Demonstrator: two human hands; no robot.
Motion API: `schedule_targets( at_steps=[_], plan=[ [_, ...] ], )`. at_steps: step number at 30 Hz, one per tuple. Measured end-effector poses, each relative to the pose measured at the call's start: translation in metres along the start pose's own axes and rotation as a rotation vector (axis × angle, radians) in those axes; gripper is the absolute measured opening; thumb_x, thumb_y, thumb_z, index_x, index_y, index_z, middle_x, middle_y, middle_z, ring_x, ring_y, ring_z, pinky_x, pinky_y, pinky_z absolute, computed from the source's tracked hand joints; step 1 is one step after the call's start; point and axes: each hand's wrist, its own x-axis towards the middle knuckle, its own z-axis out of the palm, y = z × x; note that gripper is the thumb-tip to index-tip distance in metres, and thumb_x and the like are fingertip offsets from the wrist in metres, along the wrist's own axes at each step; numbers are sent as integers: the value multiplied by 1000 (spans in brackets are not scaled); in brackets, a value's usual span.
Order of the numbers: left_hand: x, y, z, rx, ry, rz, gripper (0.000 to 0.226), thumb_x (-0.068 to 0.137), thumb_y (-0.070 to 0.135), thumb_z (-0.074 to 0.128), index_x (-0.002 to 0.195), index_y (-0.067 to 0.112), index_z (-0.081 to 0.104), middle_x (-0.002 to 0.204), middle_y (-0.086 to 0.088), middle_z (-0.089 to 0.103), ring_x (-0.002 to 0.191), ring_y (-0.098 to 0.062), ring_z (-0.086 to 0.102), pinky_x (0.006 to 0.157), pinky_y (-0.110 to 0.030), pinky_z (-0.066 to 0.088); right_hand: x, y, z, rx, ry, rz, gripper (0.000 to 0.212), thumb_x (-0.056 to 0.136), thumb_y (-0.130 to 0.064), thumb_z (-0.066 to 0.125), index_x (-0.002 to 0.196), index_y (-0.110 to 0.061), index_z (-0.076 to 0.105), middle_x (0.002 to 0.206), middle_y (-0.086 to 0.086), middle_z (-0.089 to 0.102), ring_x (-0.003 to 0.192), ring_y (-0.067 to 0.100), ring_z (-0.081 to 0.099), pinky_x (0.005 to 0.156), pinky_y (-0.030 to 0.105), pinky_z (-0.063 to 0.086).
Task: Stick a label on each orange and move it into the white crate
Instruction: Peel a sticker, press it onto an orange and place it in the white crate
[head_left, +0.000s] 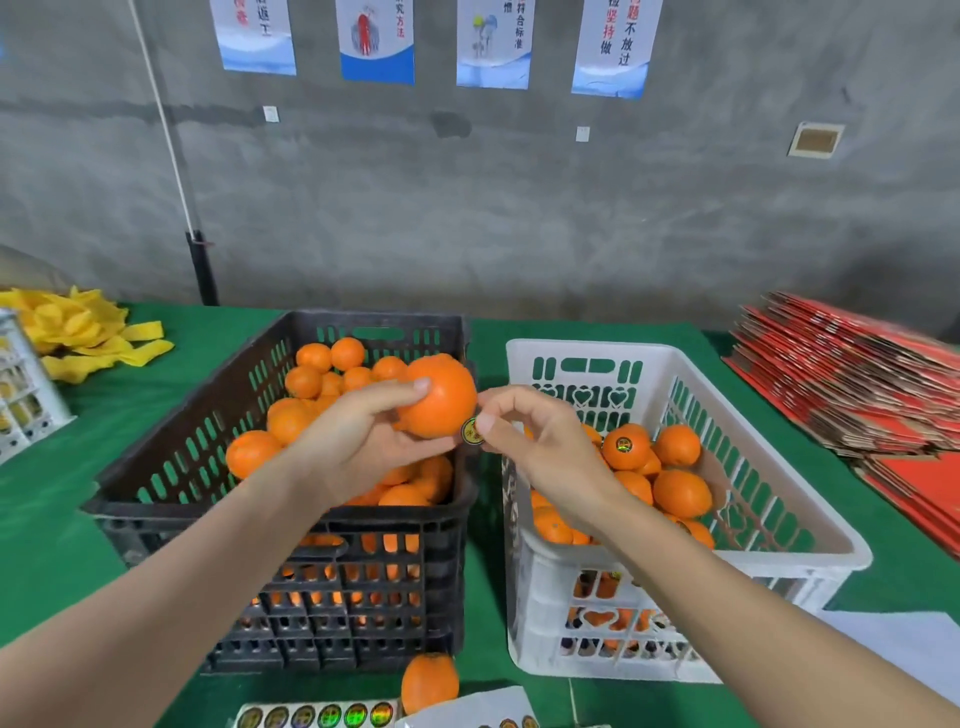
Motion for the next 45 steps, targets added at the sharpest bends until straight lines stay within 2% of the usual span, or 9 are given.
schedule_targets(
  at_steps=[2, 6, 15, 19, 23, 36, 38, 41, 45],
  plan=[
    [-4, -9, 16, -1, -16, -6, 53, 80, 22, 62, 129, 5, 52, 126, -14, 64, 115, -30, 62, 94, -45, 53, -8, -4, -11, -55, 5, -21, 12, 90, -9, 60, 80, -16, 61, 114, 8, 59, 110, 16, 53, 91, 19, 43],
    [-8, -27, 38, 42, 23, -11, 50, 76, 25, 68, 123, 9, 58, 120, -12, 67, 108, -28, 66, 81, -37, 59, -17, -5, -30, -84, 15, 1, 11, 90, -13, 59, 81, -16, 63, 114, -3, 56, 116, 12, 50, 101, 29, 38],
    [-9, -49, 66, -50, 76, -53, 45, 70, 26, 75, 111, 11, 66, 118, -12, 68, 104, -28, 68, 77, -37, 59, -25, -5, -50, -168, 18, -11, 10, 91, -13, 60, 81, -15, 63, 107, 3, 61, 99, 7, 55, 88, 19, 44],
    [-10, -55, 71, -59, 111, -70, 55, 67, 27, 77, 117, 9, 62, 118, -14, 67, 103, -29, 68, 77, -38, 59, -28, -5, -54, -252, 12, -44, 9, 91, -14, 60, 83, -13, 62, 103, 5, 63, 98, 14, 57, 90, 31, 47],
    [-12, -62, 72, -16, 105, -89, 35, 68, 29, 75, 99, 14, 76, 109, -11, 72, 99, -25, 70, 72, -33, 59, -33, -4, -56, -456, -32, -111, 9, 92, -18, 58, 85, -15, 59, 96, 2, 60, 93, 15, 55, 84, 33, 46],
    [-7, -72, 79, -133, 121, -168, 60, 65, 26, 78, 121, 10, 62, 119, -19, 66, 90, -30, 72, 66, -34, 59, -39, 2, -59, -602, 117, -155, 13, 85, -32, 67, 86, -22, 59, 89, -7, 57, 83, 12, 53, 73, 29, 45],
    [-7, -74, 76, -104, 106, -164, 56, 66, 25, 77, 118, 8, 64, 116, -18, 68, 90, -29, 72, 68, -35, 59, -41, 4, -61, -549, 118, -166, 36, 80, -32, 72, 112, -30, 55, 103, -9, 56, 88, 12, 54, 75, 31, 48],
    [-9, -79, 68, -44, 76, -157, 49, 72, 23, 74, 118, 7, 64, 117, -18, 67, 94, -29, 70, 72, -36, 58, -50, 11, -64, -399, 65, -104, 90, 75, -34, 77, 134, -61, 14, 127, -9, 47, 98, 10, 55, 81, 27, 50],
    [-5, -83, 69, 17, -84, -141, 34, 82, 24, 69, 113, 10, 70, 112, -16, 69, 96, -27, 70, 71, -33, 57, -62, 33, -50, -394, -83, -42, 74, 76, -39, 74, 138, -38, 34, 128, -8, 42, 113, 4, 44, 86, 8, 37]
  ],
)
